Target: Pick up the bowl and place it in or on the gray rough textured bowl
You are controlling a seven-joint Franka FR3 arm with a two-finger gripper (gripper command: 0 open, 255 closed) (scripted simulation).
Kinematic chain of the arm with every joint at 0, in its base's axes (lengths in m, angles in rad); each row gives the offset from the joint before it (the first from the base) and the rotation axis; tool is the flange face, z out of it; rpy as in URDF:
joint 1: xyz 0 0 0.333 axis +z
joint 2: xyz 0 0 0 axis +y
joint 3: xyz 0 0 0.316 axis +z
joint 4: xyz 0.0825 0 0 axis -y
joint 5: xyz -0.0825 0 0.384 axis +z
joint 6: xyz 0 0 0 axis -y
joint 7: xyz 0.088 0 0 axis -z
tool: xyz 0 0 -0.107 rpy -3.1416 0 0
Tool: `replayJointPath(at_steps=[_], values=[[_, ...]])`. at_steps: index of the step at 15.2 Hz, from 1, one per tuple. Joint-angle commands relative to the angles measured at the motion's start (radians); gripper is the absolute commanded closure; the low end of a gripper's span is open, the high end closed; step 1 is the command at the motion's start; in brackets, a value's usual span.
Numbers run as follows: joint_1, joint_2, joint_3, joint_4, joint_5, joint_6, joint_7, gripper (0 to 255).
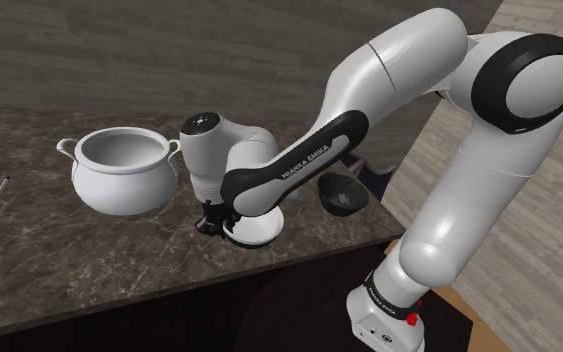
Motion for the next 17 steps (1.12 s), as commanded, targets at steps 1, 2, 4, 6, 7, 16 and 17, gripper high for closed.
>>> replayJointPath(at_steps=[1, 2, 4, 6, 7, 16, 17], values=[[0.0, 0.0, 0.0, 0.0, 0.0, 0.0, 0.0, 255], [0.0, 0.0, 0.0, 0.0, 0.0, 0.0, 0.0, 255], [-0.001, -0.012, 0.002, 0.002, 0.012, -0.011, -0.01, 255], [-0.003, -0.036, 0.006, 0.008, 0.034, -0.033, -0.029, 255], [-0.004, -0.048, 0.007, 0.011, 0.044, -0.044, -0.038, 255], [-0.006, -0.144, 0.008, 0.051, 0.124, -0.152, -0.111, 255], [-0.006, -0.153, 0.008, 0.057, 0.131, -0.164, -0.118, 255]])
